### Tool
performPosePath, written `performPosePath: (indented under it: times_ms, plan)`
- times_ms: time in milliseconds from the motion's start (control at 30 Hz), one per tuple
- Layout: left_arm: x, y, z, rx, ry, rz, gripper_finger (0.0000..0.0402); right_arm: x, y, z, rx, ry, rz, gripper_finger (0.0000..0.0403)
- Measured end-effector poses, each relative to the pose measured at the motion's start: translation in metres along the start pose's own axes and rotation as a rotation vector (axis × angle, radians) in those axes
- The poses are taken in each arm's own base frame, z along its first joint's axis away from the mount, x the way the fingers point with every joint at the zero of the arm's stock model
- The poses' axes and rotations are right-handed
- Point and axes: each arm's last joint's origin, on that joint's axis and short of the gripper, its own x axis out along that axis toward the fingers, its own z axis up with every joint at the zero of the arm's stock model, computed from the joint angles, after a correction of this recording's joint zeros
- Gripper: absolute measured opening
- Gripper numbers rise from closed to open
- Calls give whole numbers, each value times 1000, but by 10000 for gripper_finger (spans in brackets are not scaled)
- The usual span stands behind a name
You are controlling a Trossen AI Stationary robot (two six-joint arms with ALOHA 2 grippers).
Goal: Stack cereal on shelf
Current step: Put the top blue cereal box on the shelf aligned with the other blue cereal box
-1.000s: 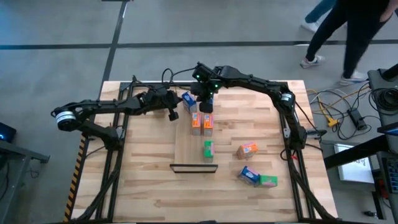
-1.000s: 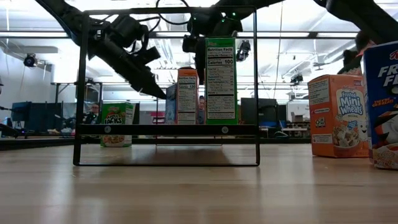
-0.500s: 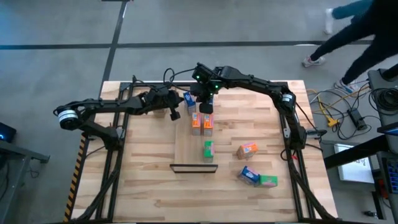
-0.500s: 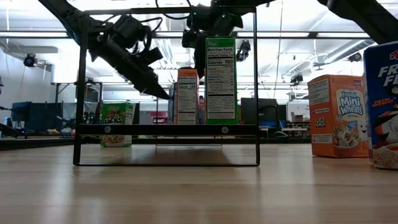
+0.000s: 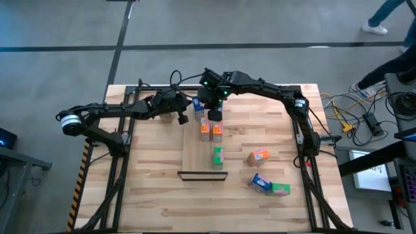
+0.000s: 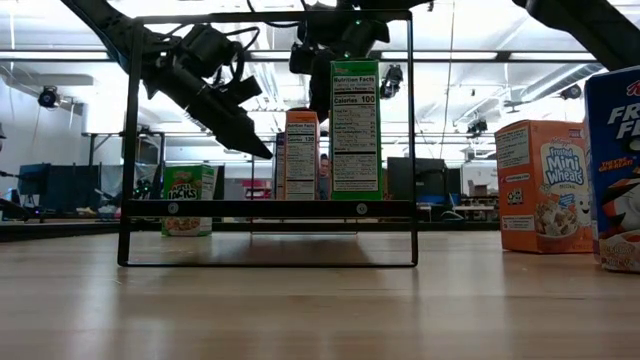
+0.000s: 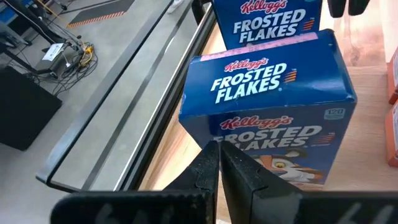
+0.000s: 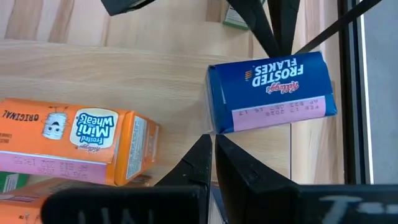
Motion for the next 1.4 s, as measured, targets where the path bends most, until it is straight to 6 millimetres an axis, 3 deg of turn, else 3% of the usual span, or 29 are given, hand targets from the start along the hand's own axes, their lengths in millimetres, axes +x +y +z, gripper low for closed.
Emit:
performPosePath:
  times_ms: [500, 800, 1400]
  plan:
    - [0, 1, 3, 4, -26, 11, 0, 1, 4, 5, -26, -26, -9, 12]
    - [0, -2, -5, 6, 56, -22, 0, 0, -5, 2, -23, 1, -96, 12]
    - [4, -2, -5, 4, 34, -13, 0, 11, -4, 2, -33, -40, -97, 12]
